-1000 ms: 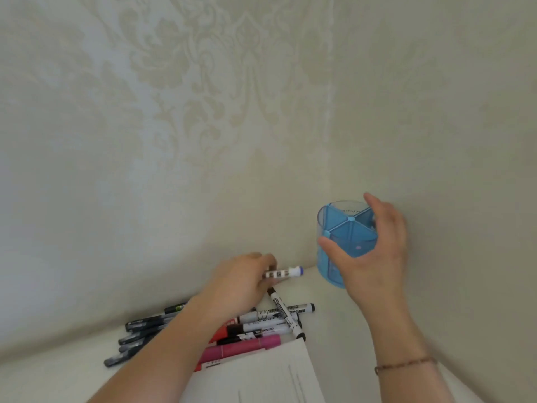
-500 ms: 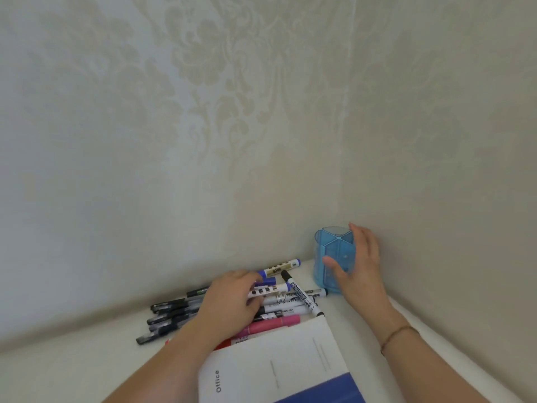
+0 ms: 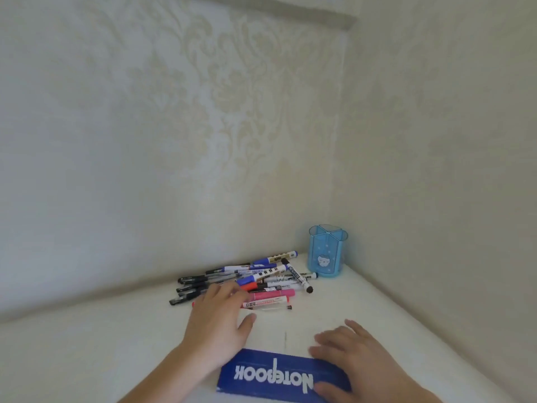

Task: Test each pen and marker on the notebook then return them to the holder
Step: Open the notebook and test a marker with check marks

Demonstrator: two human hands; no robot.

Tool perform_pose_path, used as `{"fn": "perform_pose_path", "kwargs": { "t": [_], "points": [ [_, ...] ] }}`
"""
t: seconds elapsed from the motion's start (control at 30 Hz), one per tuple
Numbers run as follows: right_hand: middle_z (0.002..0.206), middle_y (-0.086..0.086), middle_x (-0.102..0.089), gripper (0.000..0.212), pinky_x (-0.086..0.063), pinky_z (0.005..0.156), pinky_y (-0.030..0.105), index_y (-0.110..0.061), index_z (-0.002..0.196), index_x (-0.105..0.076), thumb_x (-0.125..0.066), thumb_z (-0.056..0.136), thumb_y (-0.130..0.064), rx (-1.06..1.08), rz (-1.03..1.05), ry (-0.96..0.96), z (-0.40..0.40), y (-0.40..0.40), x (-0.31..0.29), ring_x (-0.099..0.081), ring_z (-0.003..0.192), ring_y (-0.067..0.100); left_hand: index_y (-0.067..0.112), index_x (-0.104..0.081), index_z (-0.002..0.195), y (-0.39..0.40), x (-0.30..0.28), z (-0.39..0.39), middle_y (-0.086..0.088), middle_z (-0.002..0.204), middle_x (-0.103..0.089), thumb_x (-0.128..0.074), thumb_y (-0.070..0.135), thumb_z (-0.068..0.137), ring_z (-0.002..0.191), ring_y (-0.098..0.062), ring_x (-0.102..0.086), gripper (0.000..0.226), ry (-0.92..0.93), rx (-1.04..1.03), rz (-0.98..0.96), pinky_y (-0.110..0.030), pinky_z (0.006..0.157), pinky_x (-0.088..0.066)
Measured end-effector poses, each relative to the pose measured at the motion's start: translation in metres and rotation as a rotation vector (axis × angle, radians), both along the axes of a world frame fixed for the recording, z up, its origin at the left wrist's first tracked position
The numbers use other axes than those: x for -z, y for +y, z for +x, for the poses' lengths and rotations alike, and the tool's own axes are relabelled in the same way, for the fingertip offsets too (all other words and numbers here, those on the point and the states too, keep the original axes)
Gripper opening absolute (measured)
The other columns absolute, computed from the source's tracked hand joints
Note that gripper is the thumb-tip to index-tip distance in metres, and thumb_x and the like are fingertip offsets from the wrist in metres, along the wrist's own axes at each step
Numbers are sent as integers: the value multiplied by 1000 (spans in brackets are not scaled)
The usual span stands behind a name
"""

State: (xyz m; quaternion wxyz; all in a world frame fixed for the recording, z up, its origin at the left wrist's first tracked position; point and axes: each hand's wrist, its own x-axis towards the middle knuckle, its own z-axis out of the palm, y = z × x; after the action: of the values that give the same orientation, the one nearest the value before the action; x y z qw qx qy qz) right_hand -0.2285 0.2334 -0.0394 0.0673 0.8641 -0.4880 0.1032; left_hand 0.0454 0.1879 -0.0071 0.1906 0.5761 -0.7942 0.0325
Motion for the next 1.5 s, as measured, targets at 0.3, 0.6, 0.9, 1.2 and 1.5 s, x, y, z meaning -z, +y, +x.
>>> {"fn": "perform_pose_path", "kwargs": {
  "t": [0.3, 0.6, 0.9, 1.2, 1.5],
  "points": [
    [76, -19, -59, 58, -43, 73, 17, -44, 86, -72, -23, 77, -73, 287, -6, -231, 31, 72, -3, -63, 82, 3, 18, -24, 150, 85, 11, -56, -9, 160, -12, -54, 64, 87, 145, -36, -17, 84, -381, 185, 460, -54, 115, -23],
    [81, -12, -75, 16, -51, 72, 20, -22, 82, -74, -65, 89, -11, 351, 83, -1287, -4, 54, -2, -68, 81, 9, 31, -36, 146, 103, 22, -47, 7, 157, -30, -17, 87, 74, 144, -15, -26, 93, -292, 323, 250, -36, 114, -23],
    [84, -15, -73, 24, -44, 73, 17, -28, 83, -72, -60, 91, -8, 381, 262, -1053, -3, 21, 8, -65, 86, 7, 33, -14, 152, 95, 42, -20, 3, 153, -38, -54, 10, 81, 117, -12, -61, 84, 580, 460, -422, -25, 84, -55],
    [130, -22, -48, 31, -33, 102, 28, -40, 116, -59, -61, 85, -36, 322, 163, -399, 5, 1, 18, -39, 127, 12, 29, -72, 89, 66, 65, 41, 10, 106, -72, -31, 2, 85, 107, -22, -62, 49, -190, 255, -780, -55, 110, -21],
    [124, -25, -43, 24, -27, 110, 35, -49, 81, -51, -62, 85, -29, 295, 373, -449, 12, -34, 0, -35, 130, 6, 45, -47, 127, 42, 34, 36, 14, 133, -59, -50, 57, 86, 63, -3, -65, 43, -311, 564, -239, -16, 57, -52]
  ]
}}
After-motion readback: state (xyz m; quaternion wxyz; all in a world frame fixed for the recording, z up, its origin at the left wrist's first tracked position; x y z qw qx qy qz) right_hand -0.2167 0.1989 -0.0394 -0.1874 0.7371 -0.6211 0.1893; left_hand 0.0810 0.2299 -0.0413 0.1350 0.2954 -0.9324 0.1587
